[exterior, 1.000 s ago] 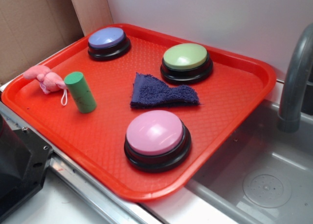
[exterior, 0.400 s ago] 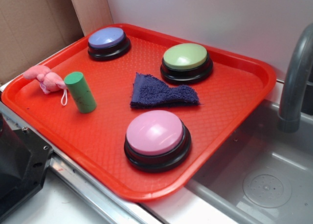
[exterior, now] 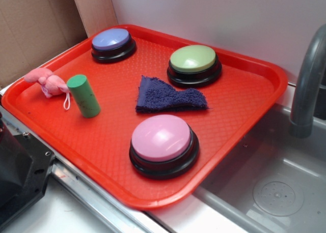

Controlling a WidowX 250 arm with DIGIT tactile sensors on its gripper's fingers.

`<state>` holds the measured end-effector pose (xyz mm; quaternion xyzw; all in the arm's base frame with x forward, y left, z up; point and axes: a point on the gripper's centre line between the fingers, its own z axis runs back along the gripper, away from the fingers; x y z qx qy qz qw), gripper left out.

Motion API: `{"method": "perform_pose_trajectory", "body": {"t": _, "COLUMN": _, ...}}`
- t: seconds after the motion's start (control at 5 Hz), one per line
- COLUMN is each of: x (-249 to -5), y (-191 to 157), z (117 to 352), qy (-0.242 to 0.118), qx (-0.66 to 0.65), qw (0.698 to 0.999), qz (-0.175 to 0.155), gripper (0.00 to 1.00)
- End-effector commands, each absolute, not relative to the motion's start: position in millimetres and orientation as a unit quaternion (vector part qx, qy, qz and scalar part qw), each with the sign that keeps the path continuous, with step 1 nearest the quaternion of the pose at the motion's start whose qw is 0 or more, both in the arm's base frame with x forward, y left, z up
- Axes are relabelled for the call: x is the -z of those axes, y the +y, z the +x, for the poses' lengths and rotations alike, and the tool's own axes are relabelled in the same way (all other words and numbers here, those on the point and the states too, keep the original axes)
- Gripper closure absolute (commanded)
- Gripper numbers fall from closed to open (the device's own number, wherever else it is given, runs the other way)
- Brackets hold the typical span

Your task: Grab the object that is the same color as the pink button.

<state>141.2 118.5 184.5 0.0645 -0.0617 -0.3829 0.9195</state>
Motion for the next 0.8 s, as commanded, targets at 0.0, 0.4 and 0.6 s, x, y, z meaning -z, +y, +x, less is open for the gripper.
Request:
{"method": "perform_pose_trajectory", "body": {"t": 0.0, "x": -139, "y": 126, "z": 166, "qy": -0.012, "qx": 0.431, "qw": 0.887, "qz": 0.164, "gripper": 0.00}}
{"method": "perform_pose_trajectory", "body": {"t": 0.4, "x": -90, "y": 131, "z": 189, "qy": 0.047, "qx": 0.439, "qw": 0.879, "qz": 0.182, "gripper": 0.00}}
{"method": "perform_pose_trajectory", "body": {"t": 0.6, "x": -81, "y": 135, "z": 178, "qy": 0.089, "qx": 0.473, "qw": 0.860, "qz": 0.169, "gripper": 0.00}}
